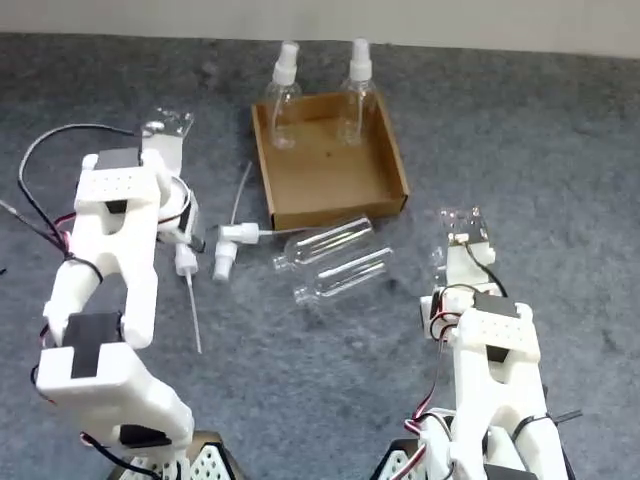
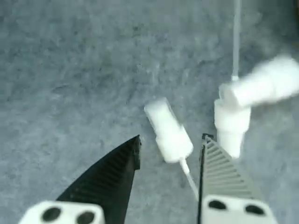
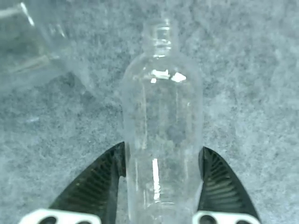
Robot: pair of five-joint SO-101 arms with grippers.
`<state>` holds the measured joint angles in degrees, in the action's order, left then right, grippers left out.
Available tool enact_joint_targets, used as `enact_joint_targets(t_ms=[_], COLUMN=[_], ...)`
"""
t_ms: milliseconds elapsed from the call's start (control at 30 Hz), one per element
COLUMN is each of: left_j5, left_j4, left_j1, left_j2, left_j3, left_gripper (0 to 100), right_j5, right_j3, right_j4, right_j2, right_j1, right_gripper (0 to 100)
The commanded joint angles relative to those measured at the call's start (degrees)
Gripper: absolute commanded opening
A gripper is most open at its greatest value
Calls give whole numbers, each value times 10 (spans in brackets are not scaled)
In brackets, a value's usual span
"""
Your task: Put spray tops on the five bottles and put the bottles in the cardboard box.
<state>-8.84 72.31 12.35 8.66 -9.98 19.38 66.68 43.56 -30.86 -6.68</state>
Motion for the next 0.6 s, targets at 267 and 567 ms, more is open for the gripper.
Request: enact_joint_targets(t_ms=[267,567], left_j5=[48,52], left_j4=[-41,-40], left_j1=[8,4], left_j2=[138,70], left_j3=[36,30], left_gripper=[133,2], right_j5=[-3,0], right_j3=[21,21], right_j4=[-7,-7], right_j2=[3,3], right_j1=[-1,-1], right_gripper=[146,146])
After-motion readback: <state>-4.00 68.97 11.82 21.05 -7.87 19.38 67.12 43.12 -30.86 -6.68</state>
